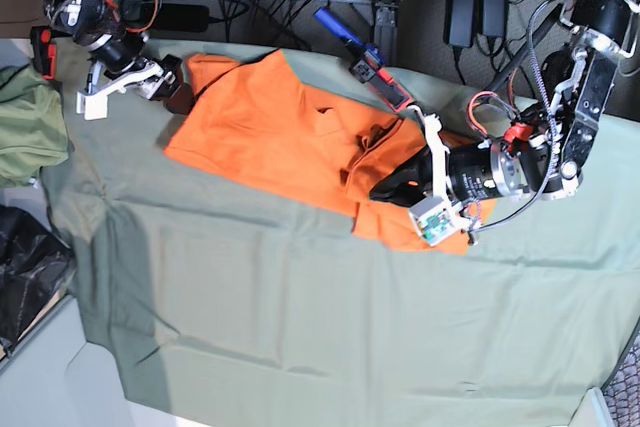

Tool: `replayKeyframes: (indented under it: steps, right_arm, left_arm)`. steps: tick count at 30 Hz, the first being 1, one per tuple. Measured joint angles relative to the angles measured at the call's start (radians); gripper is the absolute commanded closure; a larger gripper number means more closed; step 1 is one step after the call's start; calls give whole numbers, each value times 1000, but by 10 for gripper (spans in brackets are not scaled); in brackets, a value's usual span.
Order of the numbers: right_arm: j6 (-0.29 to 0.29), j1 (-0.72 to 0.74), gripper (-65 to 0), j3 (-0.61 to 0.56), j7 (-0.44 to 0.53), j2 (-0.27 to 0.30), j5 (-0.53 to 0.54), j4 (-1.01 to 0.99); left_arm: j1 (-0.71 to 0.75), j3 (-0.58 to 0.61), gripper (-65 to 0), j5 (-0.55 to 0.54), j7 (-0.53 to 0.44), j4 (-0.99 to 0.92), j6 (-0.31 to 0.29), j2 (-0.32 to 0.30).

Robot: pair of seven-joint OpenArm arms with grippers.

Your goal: Fold the T-shirt properly

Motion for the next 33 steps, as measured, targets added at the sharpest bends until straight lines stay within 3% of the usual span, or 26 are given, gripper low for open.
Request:
replayKeyframes:
  steps: [5,14,22,33]
  right_arm:
    - [14,-21,-416,0,-13,31,41,0]
    - [37,-21,-416,0,-39,31,108,2]
    - [43,-19,-416,-50,-37,31,109,2]
    - [45,-7,-416,-80,4,-18,65,2]
  left_arm:
    - [0,0,0,0,0,0,0,0]
    - [0,0,0,0,0,0,0,0]
    - [0,0,0,0,0,0,0,0]
    - [0,0,0,0,0,0,0,0]
